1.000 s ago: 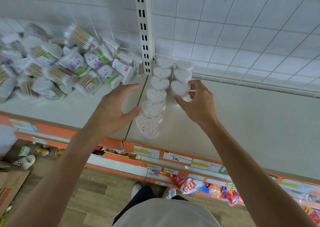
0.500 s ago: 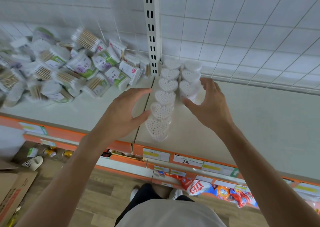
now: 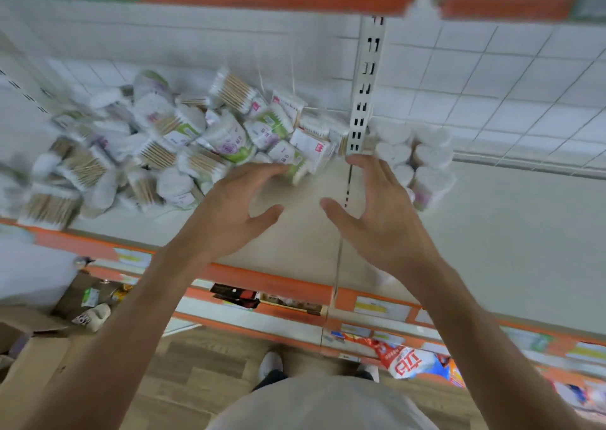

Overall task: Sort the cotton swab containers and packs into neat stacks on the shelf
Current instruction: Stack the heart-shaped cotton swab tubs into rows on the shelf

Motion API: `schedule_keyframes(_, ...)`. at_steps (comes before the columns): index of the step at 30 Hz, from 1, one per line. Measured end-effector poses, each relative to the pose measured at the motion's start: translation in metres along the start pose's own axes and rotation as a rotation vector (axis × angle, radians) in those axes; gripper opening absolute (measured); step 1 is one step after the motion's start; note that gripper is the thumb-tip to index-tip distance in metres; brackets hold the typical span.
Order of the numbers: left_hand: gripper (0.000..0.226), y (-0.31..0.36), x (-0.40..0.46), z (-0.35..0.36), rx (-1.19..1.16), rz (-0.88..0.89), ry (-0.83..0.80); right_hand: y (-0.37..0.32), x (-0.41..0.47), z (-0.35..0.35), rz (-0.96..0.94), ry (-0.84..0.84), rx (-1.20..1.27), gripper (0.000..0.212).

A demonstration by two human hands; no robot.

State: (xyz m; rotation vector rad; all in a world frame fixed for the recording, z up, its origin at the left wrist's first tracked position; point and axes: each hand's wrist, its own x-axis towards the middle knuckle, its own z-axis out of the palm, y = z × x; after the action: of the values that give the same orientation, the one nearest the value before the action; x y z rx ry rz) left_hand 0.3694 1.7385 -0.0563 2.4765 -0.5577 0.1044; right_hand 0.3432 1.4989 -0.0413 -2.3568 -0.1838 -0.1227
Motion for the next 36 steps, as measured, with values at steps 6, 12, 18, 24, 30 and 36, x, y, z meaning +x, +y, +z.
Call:
schedule_keyframes(6,0.059,-0.07,-0.029,-0.04,-0.02,0.016,0.045,-0.047,0.037,0.069,0.026,-0.161,-0.073,0.066)
schedule_keyframes(12,0.057,-0.125,-0.042,-0.076,-0.025,0.007,0.027,-0.077,0.072,0.122,0.056,-0.188,-0.061,0.072)
schedule_keyframes(18,0.058,-0.143,-0.014,-0.081,0.001,0.052,0.09,-0.07,0.084,0.146,0.046,-0.088,-0.288,0.076)
schedule_keyframes(24,0.054,-0.144,0.014,-0.058,-0.014,0.12,0.043,-0.063,0.077,0.144,0.046,-0.058,-0.407,0.067)
schedule_keyframes(30,0.051,-0.134,0.014,-0.044,0.01,0.143,0.103,-0.05,0.035,0.137,0.187,0.0,-0.192,0.055)
schedule_keyframes(36,0.055,-0.115,-0.006,-0.038,-0.157,0.19,-0.007,-0.05,-0.008,0.1,0.296,-0.013,0.163,0.038)
